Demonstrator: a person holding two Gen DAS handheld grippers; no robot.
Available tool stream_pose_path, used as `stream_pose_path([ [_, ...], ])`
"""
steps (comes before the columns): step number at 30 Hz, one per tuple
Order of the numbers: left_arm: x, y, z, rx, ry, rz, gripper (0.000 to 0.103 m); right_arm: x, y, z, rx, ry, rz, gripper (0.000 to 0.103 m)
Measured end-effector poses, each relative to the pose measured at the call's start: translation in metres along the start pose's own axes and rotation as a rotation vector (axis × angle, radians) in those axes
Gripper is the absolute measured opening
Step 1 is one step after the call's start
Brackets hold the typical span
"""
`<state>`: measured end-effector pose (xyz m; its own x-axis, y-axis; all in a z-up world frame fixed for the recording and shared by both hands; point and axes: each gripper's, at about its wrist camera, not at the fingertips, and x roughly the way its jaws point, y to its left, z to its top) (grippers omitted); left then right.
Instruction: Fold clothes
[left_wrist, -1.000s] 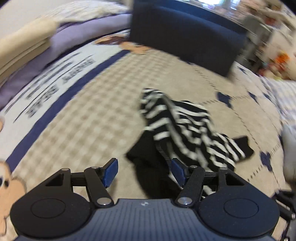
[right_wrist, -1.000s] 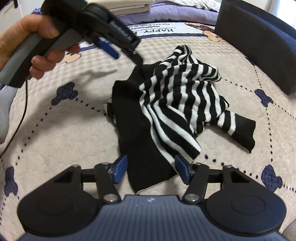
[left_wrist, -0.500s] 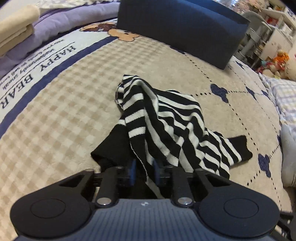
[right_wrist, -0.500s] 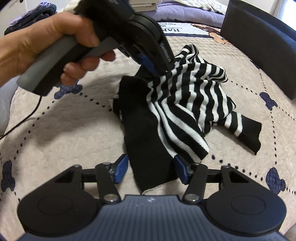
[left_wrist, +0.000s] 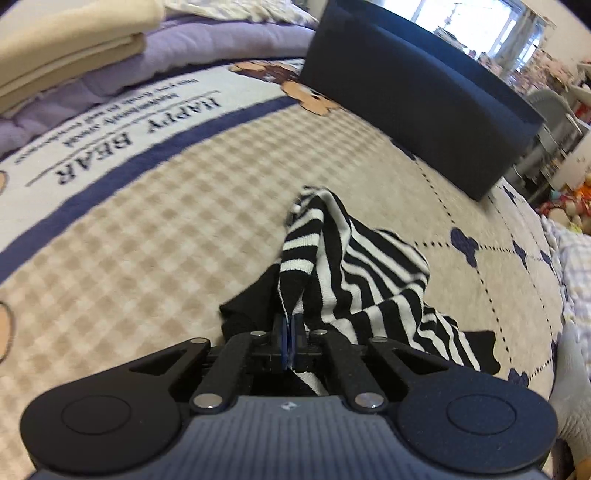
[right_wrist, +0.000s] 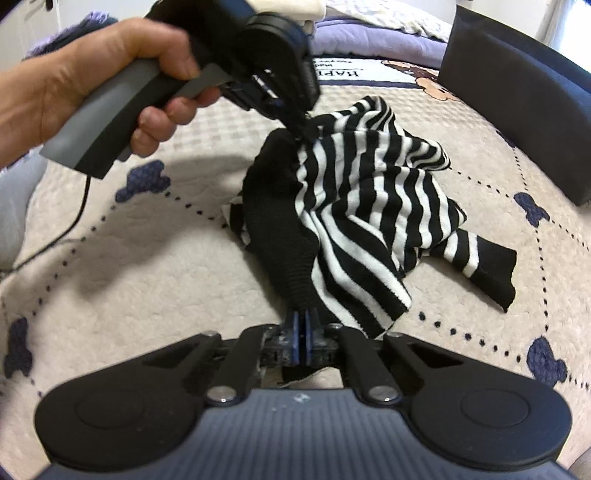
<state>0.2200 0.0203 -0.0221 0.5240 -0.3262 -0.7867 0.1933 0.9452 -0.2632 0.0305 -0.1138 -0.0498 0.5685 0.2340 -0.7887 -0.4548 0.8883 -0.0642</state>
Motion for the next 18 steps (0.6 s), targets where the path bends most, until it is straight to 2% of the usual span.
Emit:
stream_pose_path([
  [5, -0.025, 0.009, 0.007, 0.016, -0.019, 0.064, 0.0, -0.017, 0.005, 0.004, -0.007, -0.016, 0.052, 0.003],
  [14, -0.052, 0.021, 0.01, 0.035, 0.023, 0.17, 0.001, -0.046, 0.023, 0.014, 0.0, -0.036, 0.14, 0.003],
  [18, -0.061, 0.023, 0.008, 0.089, 0.032, 0.278, 0.0, -0.051, 0.03, 0.016, -0.005, -0.03, 0.171, 0.003],
])
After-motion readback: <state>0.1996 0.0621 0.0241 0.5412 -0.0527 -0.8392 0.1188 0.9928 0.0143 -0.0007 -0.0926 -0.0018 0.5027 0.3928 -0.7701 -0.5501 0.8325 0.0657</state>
